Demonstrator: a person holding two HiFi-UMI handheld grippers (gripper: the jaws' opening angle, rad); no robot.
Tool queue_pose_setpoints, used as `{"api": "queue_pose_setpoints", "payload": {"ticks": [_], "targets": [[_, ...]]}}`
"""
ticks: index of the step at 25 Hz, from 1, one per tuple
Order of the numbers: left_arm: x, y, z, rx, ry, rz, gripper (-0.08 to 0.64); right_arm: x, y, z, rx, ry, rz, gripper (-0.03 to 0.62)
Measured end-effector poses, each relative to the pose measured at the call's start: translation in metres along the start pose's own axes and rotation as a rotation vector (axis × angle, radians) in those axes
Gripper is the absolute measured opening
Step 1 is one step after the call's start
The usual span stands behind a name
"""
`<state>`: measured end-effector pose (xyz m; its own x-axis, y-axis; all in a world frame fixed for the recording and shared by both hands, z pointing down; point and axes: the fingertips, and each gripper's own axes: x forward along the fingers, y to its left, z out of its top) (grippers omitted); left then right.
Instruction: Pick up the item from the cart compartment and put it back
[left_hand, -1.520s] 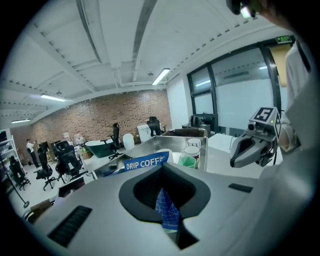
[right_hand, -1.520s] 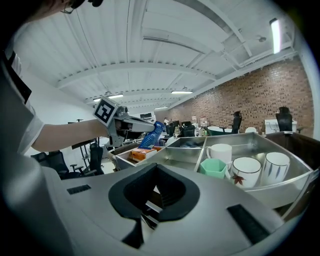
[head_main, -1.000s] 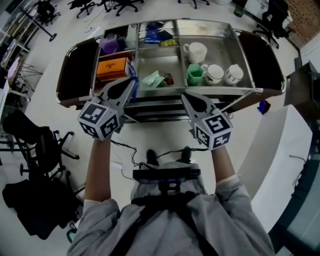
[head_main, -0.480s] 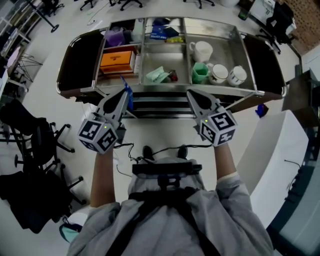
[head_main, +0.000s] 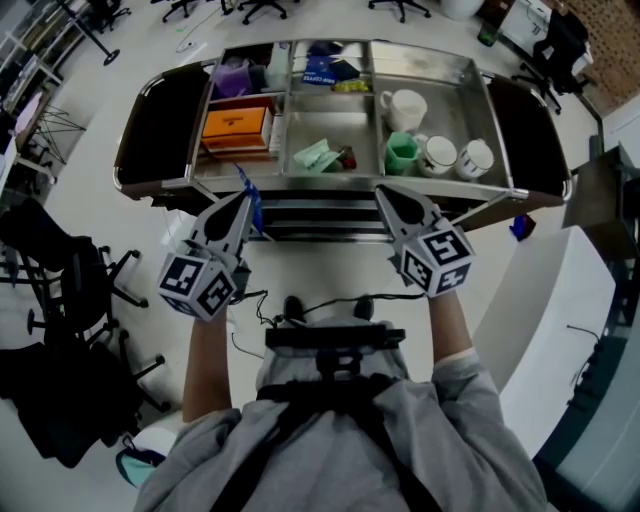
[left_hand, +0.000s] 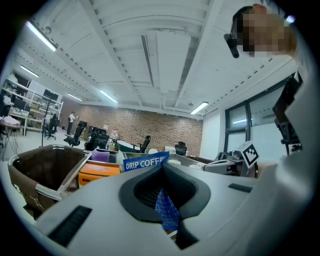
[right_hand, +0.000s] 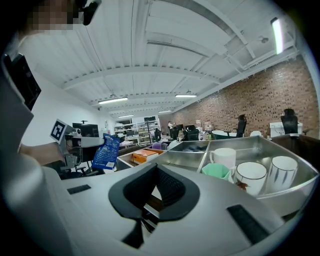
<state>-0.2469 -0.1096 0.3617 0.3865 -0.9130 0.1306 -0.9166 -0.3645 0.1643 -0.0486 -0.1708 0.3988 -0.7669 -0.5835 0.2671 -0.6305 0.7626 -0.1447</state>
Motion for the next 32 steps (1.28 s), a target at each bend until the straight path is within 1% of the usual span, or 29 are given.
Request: {"api": "queue_pose_setpoints", "payload": {"ticks": [5,9,12,20,24,29,32], "targets": [[0.004,-0.001,0.002,0.019,0.009,-0.005,0.009,0.001,-0.002,0.0,0.004,0.0,-0.002,0.009],[0.01,-0.004,0.001,0.037,0.026,-0.027,0.009,0.001,-0.002,-0.002,0.005,0.003,0.0,0.009],[0.017,-0.004,0.005,0.064,0.044,-0.037,0.009,0.001,-0.002,-0.002,0.007,0.007,-0.003,0.009],[0.068,-0.009,0.021,0.212,0.121,-0.106,0.009,0.003,-0.004,0.0,-0.012,0.025,-0.022,0.009],[0.102,-0.019,0.022,0.288,0.187,-0.184,0.009,0.004,-0.004,-0.001,-0.004,0.014,-0.017,0.009],[0.143,-0.034,0.025,0.417,0.266,-0.259,0.009,-0.001,-0.009,-0.005,0.017,0.019,-0.035,0.009],[0.17,-0.037,0.019,0.502,0.322,-0.296,0.009,-0.003,-0.011,-0.007,0.033,0.019,-0.038,0.009]]}}
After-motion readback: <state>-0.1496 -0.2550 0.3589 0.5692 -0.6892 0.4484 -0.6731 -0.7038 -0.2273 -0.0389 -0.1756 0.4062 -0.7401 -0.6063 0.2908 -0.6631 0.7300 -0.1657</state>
